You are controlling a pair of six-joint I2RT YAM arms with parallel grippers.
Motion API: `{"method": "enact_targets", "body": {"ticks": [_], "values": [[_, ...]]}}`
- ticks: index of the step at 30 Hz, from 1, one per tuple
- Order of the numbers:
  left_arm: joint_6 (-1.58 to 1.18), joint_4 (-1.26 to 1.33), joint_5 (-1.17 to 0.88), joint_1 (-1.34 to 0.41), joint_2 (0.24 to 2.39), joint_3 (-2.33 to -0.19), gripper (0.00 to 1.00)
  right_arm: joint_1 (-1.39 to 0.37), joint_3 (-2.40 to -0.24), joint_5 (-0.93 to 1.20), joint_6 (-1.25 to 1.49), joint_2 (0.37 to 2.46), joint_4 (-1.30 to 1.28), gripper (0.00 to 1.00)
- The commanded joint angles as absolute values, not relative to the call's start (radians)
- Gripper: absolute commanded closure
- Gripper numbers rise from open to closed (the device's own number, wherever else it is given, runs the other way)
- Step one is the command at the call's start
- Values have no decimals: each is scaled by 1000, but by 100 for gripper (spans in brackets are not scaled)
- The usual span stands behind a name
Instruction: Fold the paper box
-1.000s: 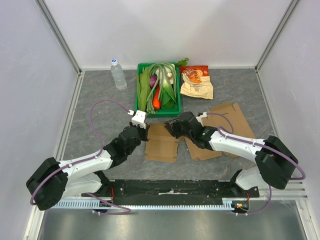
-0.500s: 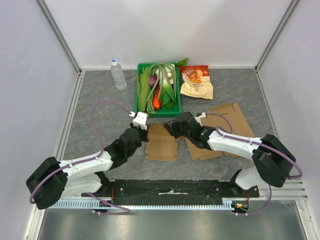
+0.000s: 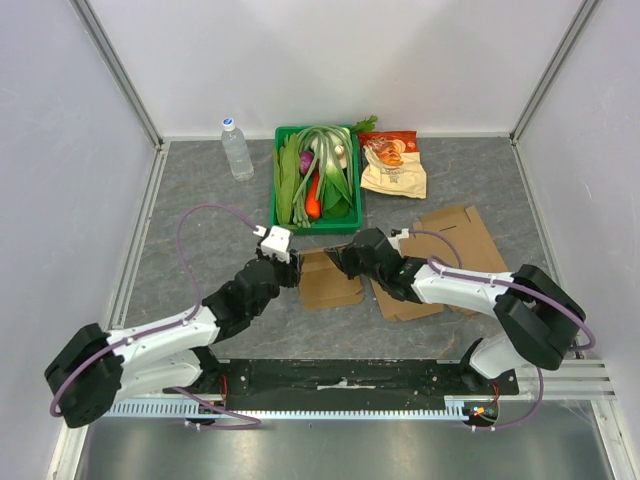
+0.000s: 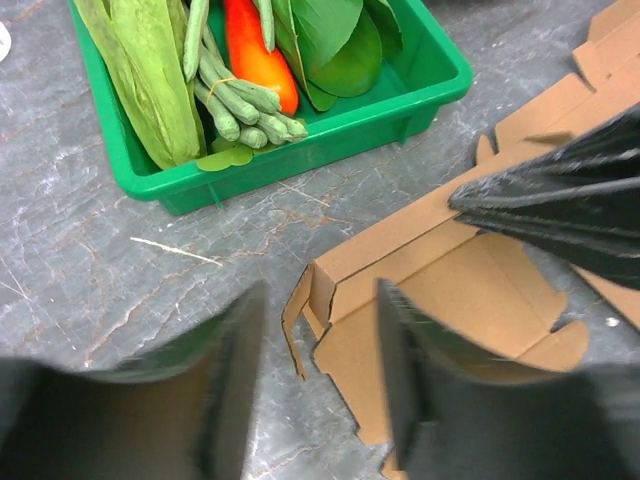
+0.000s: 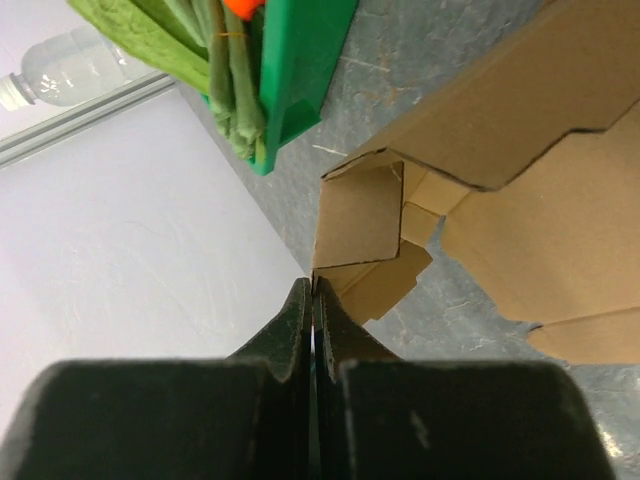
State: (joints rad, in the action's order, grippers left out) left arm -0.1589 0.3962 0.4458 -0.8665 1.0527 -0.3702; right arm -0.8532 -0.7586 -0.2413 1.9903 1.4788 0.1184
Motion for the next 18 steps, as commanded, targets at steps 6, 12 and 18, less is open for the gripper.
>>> {"method": "enact_targets", "body": {"ticks": [6,12,18], "values": [[-490,14,457,-862,758,-405,36,-857,-654,-250,2065,1514,261,100],[-563,-77,417,-783,848,-455,35,-856,-615,-232,2051,1546,330,100],[-554,-62,325,-606,979,-518,30,-854,-610,-224,2039,1569,374,100]]}}
